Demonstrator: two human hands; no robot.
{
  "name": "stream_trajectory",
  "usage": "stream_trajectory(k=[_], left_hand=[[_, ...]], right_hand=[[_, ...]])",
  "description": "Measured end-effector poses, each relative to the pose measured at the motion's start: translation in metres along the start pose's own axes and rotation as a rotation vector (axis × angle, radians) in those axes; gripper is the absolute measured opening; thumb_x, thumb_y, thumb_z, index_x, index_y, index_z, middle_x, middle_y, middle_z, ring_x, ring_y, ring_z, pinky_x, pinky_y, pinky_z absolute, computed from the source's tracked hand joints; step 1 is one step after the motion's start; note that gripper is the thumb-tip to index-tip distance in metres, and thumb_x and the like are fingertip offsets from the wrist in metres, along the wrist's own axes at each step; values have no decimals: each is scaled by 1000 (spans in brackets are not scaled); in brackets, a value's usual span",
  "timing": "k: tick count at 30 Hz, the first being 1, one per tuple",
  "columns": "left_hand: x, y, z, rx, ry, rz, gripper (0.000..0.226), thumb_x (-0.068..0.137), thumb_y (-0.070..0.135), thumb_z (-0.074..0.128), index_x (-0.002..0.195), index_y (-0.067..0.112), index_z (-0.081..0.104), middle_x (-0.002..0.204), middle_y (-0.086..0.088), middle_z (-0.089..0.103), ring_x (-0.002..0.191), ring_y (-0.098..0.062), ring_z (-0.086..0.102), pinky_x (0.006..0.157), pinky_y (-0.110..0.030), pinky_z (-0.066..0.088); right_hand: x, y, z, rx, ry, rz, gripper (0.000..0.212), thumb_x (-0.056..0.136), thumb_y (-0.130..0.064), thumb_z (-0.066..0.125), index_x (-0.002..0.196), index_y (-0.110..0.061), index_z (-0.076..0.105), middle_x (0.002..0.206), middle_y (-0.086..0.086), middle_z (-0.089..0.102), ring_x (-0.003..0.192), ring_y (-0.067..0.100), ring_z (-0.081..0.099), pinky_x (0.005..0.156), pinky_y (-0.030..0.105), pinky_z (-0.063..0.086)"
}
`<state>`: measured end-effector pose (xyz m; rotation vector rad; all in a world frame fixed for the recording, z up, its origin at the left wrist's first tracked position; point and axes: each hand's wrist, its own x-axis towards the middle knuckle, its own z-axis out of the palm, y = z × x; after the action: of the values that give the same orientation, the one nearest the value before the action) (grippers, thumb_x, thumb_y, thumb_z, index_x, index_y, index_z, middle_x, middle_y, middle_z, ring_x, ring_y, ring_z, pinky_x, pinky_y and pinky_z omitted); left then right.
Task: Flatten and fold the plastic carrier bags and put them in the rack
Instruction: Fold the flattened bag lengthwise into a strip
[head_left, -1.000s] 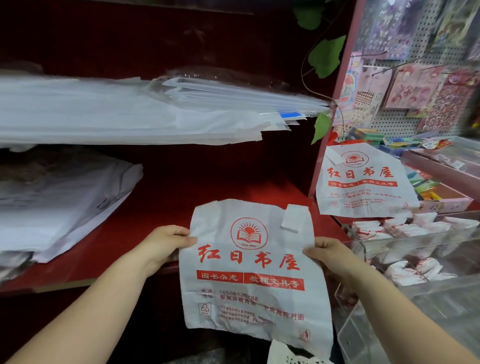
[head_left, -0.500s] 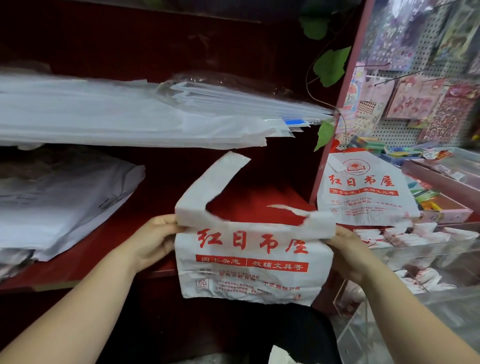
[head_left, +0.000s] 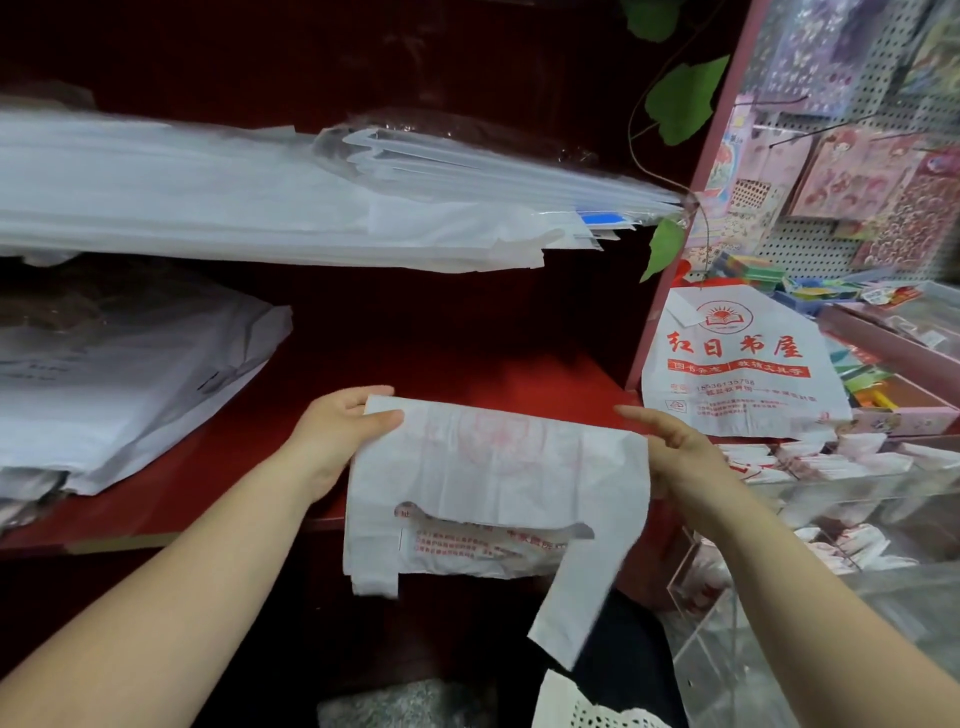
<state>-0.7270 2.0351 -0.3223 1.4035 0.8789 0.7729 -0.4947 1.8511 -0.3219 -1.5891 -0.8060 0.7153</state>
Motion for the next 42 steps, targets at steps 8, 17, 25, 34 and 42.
stream_trajectory(k=[8, 17, 25, 34, 42], left_hand=[[16, 0, 5, -16, 206, 27, 9, 89, 15, 58, 83, 9, 64, 77, -5, 64, 64, -15, 62, 55, -25, 52], [51, -22, 2, 109, 300, -31, 22, 88, 32, 58, 84, 10, 57, 79, -13, 52, 71, -22, 48, 60, -29, 38], [73, -28, -5, 426, 392, -27, 34, 92, 35, 49, 100, 3, 59, 94, -16, 58, 92, -30, 55, 78, -32, 40], [56, -51, 18, 1291, -92, 104, 49, 101, 33, 17, 148, 22, 9, 156, 3, 2, 143, -12, -4, 114, -32, -5], [61, -50, 24, 1373, -102, 54, 51, 100, 33, 14, 148, 21, 0, 156, 1, -5, 143, -12, -8, 114, -34, -6]], right_hand=[[29, 1, 17, 125, 48, 167, 36, 99, -33, 33, 80, -16, 59, 65, -1, 62, 60, 13, 58, 66, 30, 49], [63, 15, 41, -345, 205, 27, 54, 86, -19, 63, 47, -14, 26, 32, -11, 26, 27, 5, 25, 34, 14, 18], [87, 10, 58, -968, 325, 36, 53, 91, -41, 44, 49, -12, 31, 49, -1, 32, 46, 15, 30, 55, 26, 27], [105, 22, 67, -1341, 305, 108, 57, 98, -45, 22, 98, -3, 61, 73, 6, 58, 86, 26, 59, 102, 36, 26], [100, 13, 125, -1164, -72, -456, 59, 92, -38, 26, 141, -6, 31, 153, 16, 13, 141, 28, 13, 113, 36, 8]])
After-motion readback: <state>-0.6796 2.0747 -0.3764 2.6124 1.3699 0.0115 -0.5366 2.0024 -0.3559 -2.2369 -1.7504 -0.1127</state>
